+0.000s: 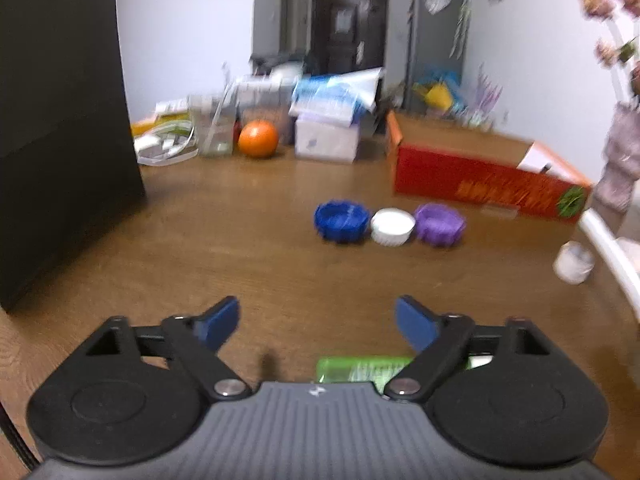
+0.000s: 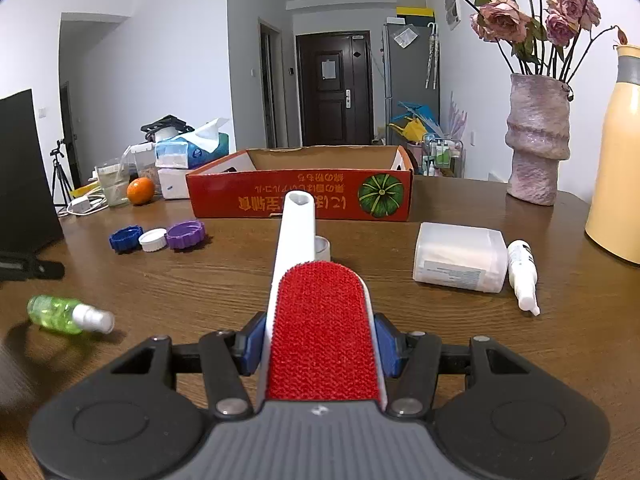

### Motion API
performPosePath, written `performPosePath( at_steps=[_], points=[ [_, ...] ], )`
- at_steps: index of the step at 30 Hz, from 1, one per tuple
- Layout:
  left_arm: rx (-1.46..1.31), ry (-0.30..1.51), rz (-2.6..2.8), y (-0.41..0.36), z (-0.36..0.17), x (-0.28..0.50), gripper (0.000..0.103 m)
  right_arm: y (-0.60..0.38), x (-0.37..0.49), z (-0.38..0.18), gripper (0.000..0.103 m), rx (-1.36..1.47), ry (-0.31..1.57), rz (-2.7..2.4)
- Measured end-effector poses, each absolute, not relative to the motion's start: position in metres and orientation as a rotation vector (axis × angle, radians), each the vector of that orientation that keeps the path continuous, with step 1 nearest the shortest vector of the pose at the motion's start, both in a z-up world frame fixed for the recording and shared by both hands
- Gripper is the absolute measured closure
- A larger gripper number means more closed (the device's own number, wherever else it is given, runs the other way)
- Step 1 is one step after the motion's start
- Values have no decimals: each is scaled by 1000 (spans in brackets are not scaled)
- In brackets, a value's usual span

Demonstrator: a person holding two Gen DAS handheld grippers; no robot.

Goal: Organize rigid objects
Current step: 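Grasp the lint roller handle with the right gripper and lift it, then grasp the green spray bottle with the left gripper and lift it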

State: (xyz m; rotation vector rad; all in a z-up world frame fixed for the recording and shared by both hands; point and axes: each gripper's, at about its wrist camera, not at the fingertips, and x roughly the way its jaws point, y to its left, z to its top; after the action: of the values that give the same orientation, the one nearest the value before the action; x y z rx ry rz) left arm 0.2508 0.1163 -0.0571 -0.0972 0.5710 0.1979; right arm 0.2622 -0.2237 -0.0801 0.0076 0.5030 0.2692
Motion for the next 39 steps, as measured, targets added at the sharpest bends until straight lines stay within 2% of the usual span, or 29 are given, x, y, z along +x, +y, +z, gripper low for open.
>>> performPosePath(
  at_steps=[1,9,10,12,13,15,16,21,31,33,34,35,36,37,39],
  points=[
    [-77,553,173,113,-55,245,0,-224,262,-80,48,11,503,269],
    [233,572,-73,74,-74,211,0,-226,261,-80,48,22,504,269],
    [246,587,-80,71,-78,213,3,-226,261,-80,48,22,503,268],
    [260,629,-92,69,-84,222,19,-227,260,-80,48,25,501,263],
    [260,653,-100,68,-87,225,31,-227,260,-80,48,27,500,261],
    [236,666,-117,69,-88,231,43,-227,259,-80,48,32,496,260],
    [220,671,-130,70,-88,234,55,-228,258,-80,48,32,495,259],
    [155,689,-134,72,-87,239,71,-227,257,-80,48,32,495,259],
    [35,715,-41,82,-84,251,71,-227,256,-80,48,31,494,258],
    [40,711,-24,80,-83,250,68,-227,256,-79,48,31,493,258],
    [46,704,-18,79,-82,248,56,-227,256,-80,48,32,494,258],
    [51,696,-8,78,-81,246,37,-227,256,-79,48,31,494,258],
    [55,686,5,78,-80,243,31,-227,256,-80,48,31,494,259],
    [62,677,13,78,-79,239,29,-227,256,-79,48,32,494,259],
    [52,686,13,80,-78,235,30,-226,255,-79,48,33,493,260]
  ],
)
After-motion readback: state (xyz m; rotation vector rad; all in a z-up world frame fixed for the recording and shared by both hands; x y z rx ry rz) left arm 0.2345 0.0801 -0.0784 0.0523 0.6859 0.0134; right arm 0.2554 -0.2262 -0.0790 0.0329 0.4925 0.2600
